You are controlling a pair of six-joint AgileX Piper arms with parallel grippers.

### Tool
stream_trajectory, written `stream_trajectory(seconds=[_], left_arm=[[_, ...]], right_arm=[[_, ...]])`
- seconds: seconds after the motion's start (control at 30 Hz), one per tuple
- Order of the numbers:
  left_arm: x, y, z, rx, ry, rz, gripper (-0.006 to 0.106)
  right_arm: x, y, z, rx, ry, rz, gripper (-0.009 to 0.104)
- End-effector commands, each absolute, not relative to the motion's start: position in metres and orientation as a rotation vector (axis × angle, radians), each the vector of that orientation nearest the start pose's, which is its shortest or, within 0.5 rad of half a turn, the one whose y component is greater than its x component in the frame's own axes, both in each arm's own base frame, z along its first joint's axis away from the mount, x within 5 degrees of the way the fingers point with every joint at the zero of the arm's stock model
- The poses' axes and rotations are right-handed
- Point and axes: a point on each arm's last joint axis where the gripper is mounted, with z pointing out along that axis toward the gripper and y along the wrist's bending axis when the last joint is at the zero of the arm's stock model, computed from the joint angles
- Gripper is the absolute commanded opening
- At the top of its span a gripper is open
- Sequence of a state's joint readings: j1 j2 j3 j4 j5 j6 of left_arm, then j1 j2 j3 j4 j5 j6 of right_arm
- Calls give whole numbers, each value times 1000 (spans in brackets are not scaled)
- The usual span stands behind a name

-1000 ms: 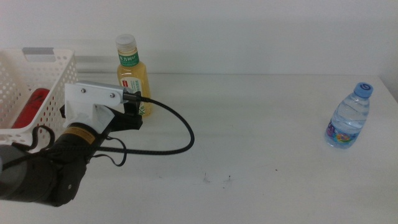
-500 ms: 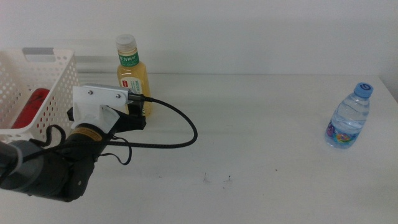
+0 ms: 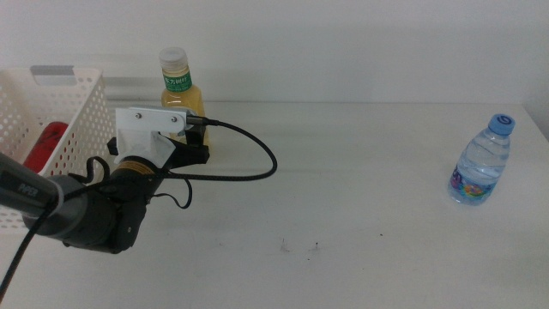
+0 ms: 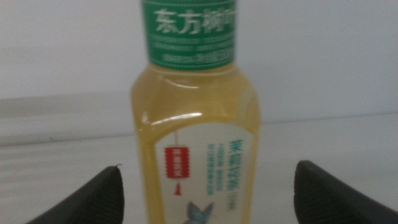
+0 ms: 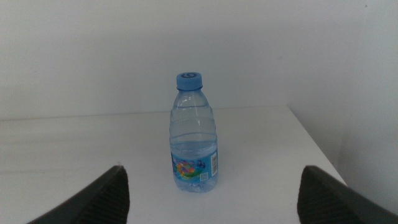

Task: Use arms to grab the bottles and put them into the dustbin to the left of the table.

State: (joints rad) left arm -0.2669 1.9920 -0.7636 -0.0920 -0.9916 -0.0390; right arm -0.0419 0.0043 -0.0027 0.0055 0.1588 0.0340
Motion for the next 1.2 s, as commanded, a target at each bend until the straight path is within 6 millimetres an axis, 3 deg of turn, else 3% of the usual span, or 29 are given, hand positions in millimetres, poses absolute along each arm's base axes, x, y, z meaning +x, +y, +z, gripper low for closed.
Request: stream_trajectory(seconds=[0.0, 0.33, 0.97, 1.07, 1.17], left_arm=[[359, -84, 134, 65, 1718, -187, 94], [377, -82, 134, 83, 1720, -191, 94], [419, -91, 108, 71, 1732, -190, 93], [419, -92, 109, 83, 1722, -193, 83], [419, -92, 109, 73, 1728, -191, 62]], right_arm=[[56, -3, 199, 65, 1633, -16, 93], [56, -3, 199, 65, 1633, -16, 93], [56, -3, 199, 65, 1633, -16, 93], [56, -3, 199, 65, 1633, -16, 93], [56, -3, 199, 65, 1633, -16, 93]])
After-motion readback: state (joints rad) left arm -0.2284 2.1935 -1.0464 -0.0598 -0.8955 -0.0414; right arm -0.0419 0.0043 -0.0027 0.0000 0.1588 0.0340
